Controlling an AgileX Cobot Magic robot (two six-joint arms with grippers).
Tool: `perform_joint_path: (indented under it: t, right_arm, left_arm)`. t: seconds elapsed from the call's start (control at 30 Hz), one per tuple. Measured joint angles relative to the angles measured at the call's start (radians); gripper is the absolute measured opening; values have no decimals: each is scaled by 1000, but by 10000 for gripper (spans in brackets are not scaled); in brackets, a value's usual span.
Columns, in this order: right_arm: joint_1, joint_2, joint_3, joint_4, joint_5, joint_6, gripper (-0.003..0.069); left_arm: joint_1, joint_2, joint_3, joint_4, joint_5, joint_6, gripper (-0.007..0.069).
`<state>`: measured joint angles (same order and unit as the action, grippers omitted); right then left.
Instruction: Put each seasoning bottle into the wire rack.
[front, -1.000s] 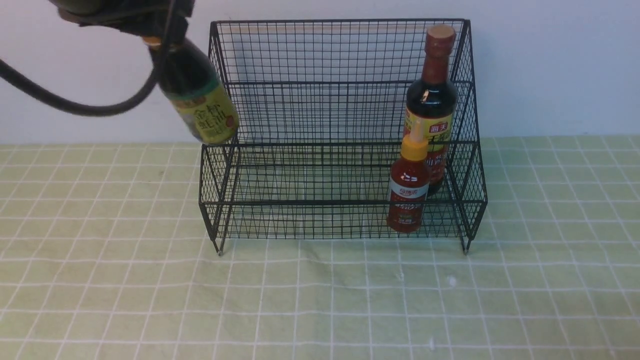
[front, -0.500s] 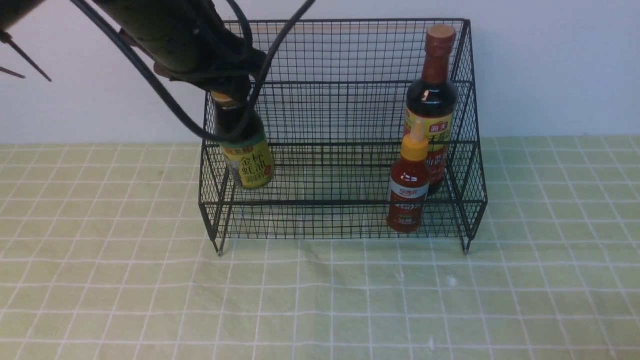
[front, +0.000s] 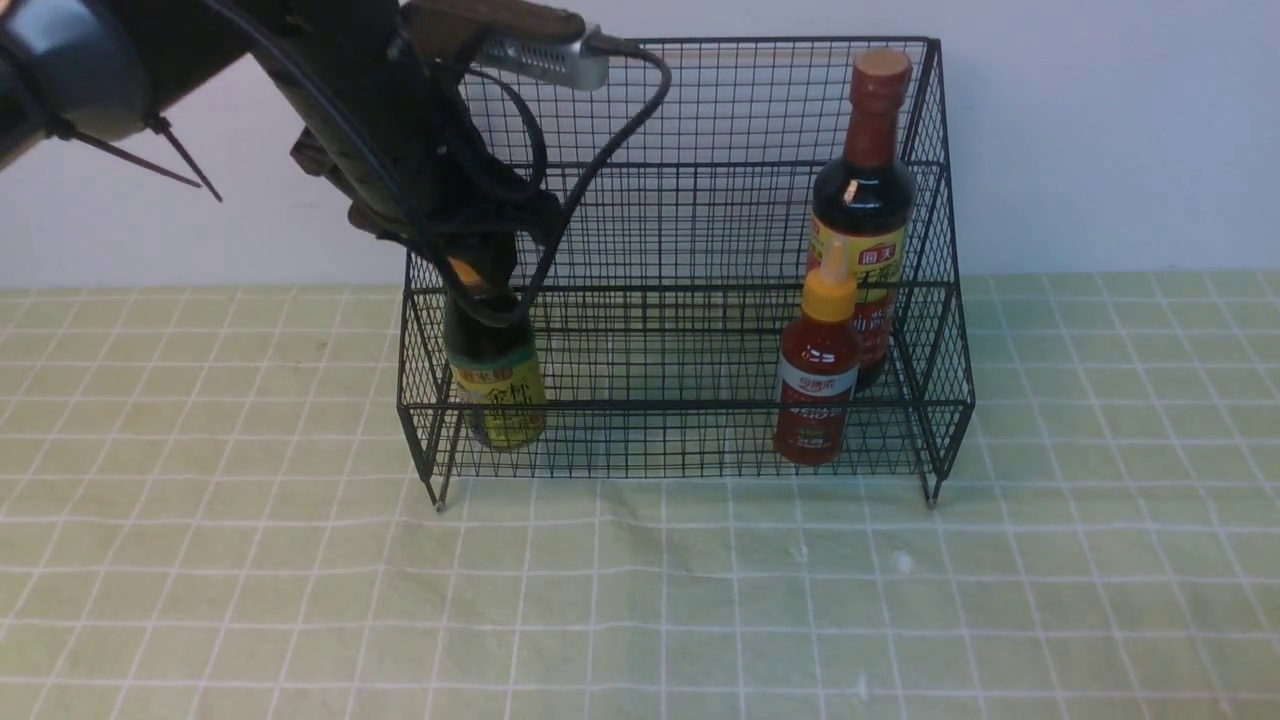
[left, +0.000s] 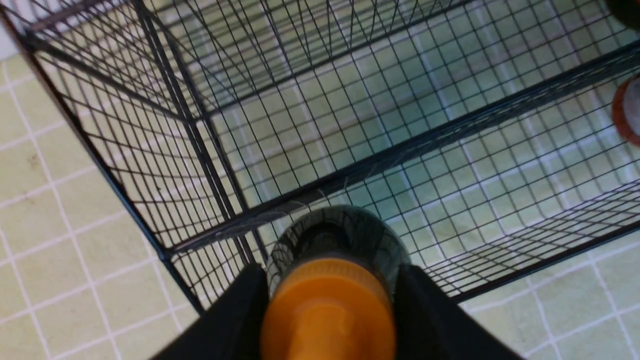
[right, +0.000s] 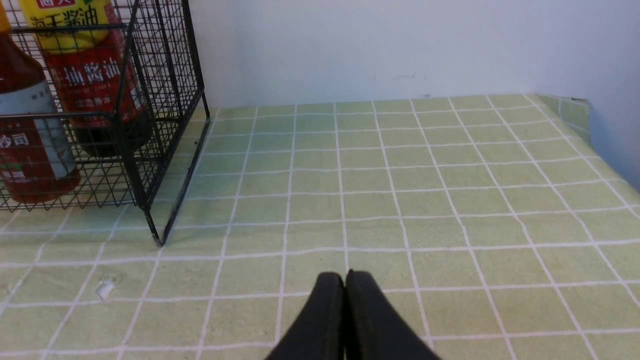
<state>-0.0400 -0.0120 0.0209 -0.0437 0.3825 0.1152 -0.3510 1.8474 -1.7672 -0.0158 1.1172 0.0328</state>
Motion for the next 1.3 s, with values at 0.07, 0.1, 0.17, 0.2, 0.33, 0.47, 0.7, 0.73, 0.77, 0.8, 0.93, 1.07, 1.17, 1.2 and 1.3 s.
perform_joint_path:
  t: [0.07,0.1,0.17,0.2,0.33,0.47,0.7,0.73,0.77,0.8,0.93,1.07,1.17,1.2,1.3]
  right_arm:
    - [0,0,0,0,0,0,-15]
    - [0,0,0,0,0,0,-15]
    - [0,0,0,0,0,0,-15]
    - [0,0,0,0,0,-1,-15]
    - [0,0,0,0,0,-1,-15]
    - [0,0,0,0,0,-1,-15]
    - [0,0,0,0,0,-1,-15]
    - [0,0,0,0,0,-1,-15]
    - [0,0,0,0,0,-1,-15]
    - [0,0,0,0,0,-1,-15]
    - [0,0,0,0,0,-1,-15]
    - [0,0,0,0,0,-1,-15]
    - [0,0,0,0,0,-1,-15]
    - [0,0,0,0,0,-1,-15]
    - [0,0,0,0,0,-1,-15]
  left_arm:
    - [0,26,0,0,1,0,288]
    - [0,27,0,0,1,0,288]
    - [0,38,0,0,1,0,288]
    - [0,39,-2,1,-2,0,302]
    - [0,39,-2,0,0,0,387]
    - [0,29,-2,-3,3,0,438]
    - [-1,-68,-70,30,84,0,283]
    - [-1,-76,-73,33,91,0,275]
    - [-1,-105,-87,40,108,0,213]
    - [-1,-142,-92,44,116,0,156]
    - [-1,-251,-95,49,128,2,18]
    - [-1,-347,-95,51,84,0,-6]
    - [-1,-430,-95,43,37,-1,-6]
    - [-1,-464,-92,32,30,-1,-6]
    - [-1,-527,-59,16,21,3,-6]
